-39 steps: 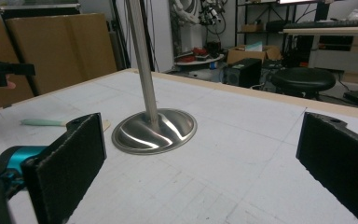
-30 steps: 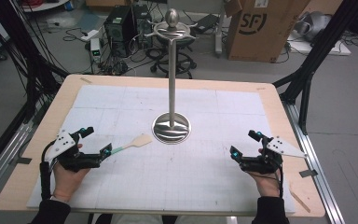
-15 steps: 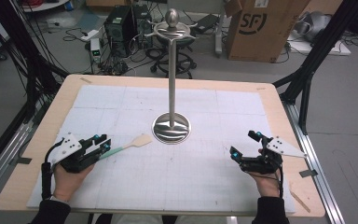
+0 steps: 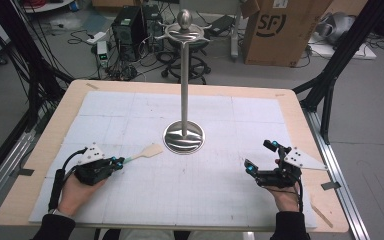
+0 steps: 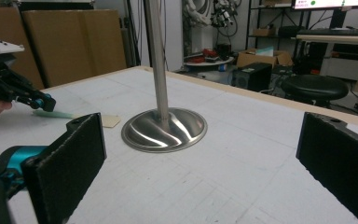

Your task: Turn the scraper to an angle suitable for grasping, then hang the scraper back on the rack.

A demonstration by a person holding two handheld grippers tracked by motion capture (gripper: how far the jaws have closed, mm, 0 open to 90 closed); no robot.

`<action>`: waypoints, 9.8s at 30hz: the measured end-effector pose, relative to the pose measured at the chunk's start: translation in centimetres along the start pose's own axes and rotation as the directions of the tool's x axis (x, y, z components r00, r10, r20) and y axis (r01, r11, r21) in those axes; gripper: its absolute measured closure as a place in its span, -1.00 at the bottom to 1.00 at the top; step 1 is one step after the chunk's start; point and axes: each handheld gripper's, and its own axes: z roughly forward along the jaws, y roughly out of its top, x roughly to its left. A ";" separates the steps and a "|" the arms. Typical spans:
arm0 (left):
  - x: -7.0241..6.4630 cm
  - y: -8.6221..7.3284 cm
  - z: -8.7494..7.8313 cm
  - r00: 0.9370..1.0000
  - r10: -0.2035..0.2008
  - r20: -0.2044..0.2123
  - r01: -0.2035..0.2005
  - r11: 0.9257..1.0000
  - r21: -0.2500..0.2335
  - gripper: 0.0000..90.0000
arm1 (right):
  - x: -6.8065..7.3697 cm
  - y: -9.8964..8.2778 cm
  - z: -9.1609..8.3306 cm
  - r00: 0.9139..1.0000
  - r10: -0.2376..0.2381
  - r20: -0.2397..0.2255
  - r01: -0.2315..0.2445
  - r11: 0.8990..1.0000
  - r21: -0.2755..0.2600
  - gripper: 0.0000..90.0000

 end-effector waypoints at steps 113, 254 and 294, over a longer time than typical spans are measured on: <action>4.9 -2.6 -3.9 0.970 -0.185 -0.156 0.208 0.967 0.144 0.99 | -0.6 -0.5 0.0 0.998 0.048 0.036 -0.049 0.999 0.016 -1.00; 1.3 2.3 -4.8 0.980 0.139 0.140 -0.126 0.987 -0.102 -0.25 | -0.5 -1.0 0.4 0.998 0.054 0.030 -0.055 0.998 0.039 -1.00; 3.5 7.4 0.8 0.925 0.216 0.311 -0.324 0.878 0.353 -0.51 | -1.0 -1.0 0.7 0.997 0.073 0.018 -0.073 0.997 0.025 -1.00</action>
